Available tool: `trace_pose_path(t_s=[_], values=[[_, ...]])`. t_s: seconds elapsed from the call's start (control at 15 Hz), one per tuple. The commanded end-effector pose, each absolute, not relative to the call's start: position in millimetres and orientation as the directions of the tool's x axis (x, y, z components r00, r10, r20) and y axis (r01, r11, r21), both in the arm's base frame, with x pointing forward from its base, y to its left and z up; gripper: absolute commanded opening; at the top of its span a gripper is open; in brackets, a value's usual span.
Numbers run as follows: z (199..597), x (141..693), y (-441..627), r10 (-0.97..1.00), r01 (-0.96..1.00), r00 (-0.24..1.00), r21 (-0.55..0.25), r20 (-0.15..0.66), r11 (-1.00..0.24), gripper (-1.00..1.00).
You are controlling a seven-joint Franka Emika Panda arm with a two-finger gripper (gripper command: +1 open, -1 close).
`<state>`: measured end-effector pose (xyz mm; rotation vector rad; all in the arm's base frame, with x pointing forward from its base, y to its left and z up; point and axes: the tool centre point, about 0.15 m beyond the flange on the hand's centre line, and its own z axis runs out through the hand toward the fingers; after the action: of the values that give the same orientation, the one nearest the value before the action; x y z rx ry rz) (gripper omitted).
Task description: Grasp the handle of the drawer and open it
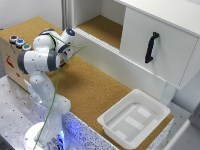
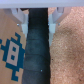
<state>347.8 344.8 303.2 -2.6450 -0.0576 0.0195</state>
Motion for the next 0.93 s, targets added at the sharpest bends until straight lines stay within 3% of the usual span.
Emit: trace_pose_path(t_s=[0.0, 0.87], values=[[282.7, 342.2, 292.9, 0.015, 0.016, 1.000, -0.544, 0.008, -0.839, -1.00], [280.3, 346.4, 211.9, -0.054, -0.045, 0.999, -0.509, 0.004, -0.860, -1.00]])
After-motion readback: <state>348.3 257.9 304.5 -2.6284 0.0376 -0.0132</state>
